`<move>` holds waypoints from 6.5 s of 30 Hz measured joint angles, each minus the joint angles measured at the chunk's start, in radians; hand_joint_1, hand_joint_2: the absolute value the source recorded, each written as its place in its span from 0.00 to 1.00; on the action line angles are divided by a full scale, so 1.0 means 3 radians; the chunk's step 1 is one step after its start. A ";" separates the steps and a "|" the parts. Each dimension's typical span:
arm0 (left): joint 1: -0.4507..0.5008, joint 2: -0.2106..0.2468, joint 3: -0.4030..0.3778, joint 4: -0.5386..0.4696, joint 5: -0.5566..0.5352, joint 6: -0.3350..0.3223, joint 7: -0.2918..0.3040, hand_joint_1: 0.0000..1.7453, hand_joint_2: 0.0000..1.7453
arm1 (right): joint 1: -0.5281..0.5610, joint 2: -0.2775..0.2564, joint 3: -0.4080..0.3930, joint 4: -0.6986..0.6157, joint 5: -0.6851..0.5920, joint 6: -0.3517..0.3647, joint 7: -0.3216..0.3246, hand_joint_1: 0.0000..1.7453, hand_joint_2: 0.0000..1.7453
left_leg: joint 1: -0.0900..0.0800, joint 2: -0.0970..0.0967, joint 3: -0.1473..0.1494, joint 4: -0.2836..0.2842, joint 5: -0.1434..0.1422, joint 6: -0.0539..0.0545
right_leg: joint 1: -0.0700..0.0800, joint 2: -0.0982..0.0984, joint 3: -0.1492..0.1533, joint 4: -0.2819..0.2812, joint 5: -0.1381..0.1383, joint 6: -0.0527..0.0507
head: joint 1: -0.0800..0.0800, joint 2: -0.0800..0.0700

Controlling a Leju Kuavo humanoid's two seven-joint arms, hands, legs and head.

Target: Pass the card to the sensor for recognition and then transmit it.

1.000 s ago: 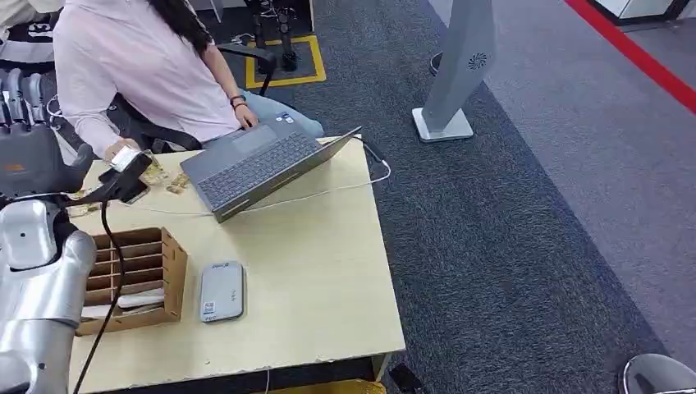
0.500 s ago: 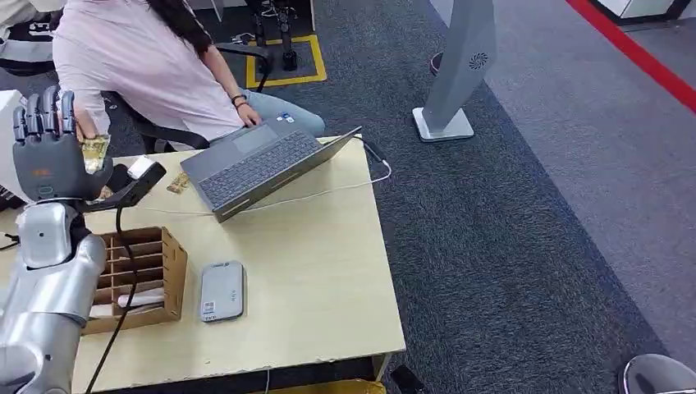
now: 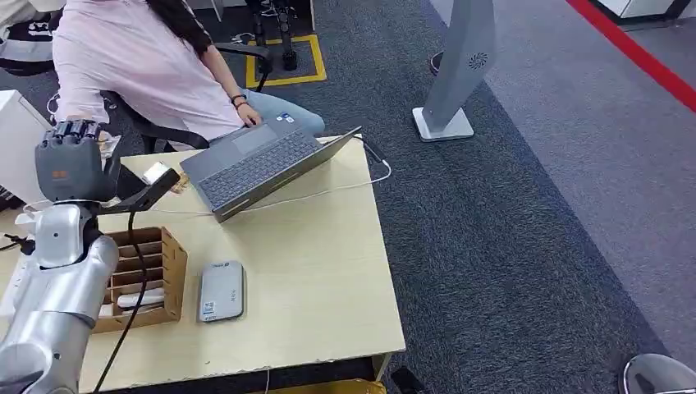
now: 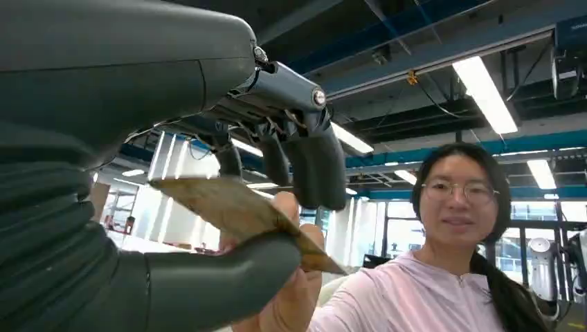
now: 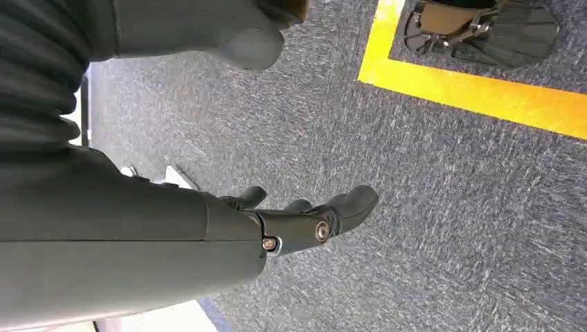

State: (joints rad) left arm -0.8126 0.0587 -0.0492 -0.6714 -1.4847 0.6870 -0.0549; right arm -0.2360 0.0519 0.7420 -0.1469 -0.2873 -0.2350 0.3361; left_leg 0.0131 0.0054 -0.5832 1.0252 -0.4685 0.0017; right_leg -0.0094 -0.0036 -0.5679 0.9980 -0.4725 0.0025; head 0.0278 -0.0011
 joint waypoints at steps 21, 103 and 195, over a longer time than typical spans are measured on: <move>0.0466 -0.0088 -0.0163 -0.0443 0.0466 -0.0082 -0.0488 1.00 1.00 | 0.0034 0.0000 0.0018 0.0011 -0.0133 -0.0054 -0.0033 0.00 1.00 | -0.0002 0.0001 -0.0001 0.0000 -0.0002 0.0001 | -0.0001 0.0000 0.0000 0.0000 -0.0001 0.0001 | 0.0001 0.0000; 0.1762 -0.0047 -0.1186 -0.1627 0.0210 -0.0508 0.0034 1.00 1.00 | 0.0222 -0.0081 0.0003 0.0011 -0.0473 -0.0140 -0.0120 0.00 1.00 | -0.0002 -0.0004 -0.0007 -0.0001 -0.0006 0.0007 | -0.0001 -0.0007 -0.0001 -0.0002 -0.0003 0.0003 | 0.0000 0.0000; 0.1362 -0.0134 0.0086 -0.1769 0.0341 0.0019 -0.0828 0.00 1.00 | 0.0048 -0.0066 0.0487 0.0022 -0.0469 -0.0145 0.0055 0.00 1.00 | 0.0002 -0.0004 -0.0013 -0.0001 0.0004 -0.0005 | 0.0000 -0.0004 -0.0012 0.0002 0.0003 -0.0006 | 0.0003 0.0000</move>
State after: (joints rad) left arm -0.4039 0.0187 -0.0233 -1.2021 -1.3824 0.6928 -0.3033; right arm -0.2214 0.0320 0.8881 -0.1404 -0.4280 -0.2785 0.3525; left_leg 0.0137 0.0044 -0.5871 1.0250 -0.4674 0.0002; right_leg -0.0094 -0.0049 -0.5714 0.9988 -0.4715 0.0008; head 0.0286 -0.0011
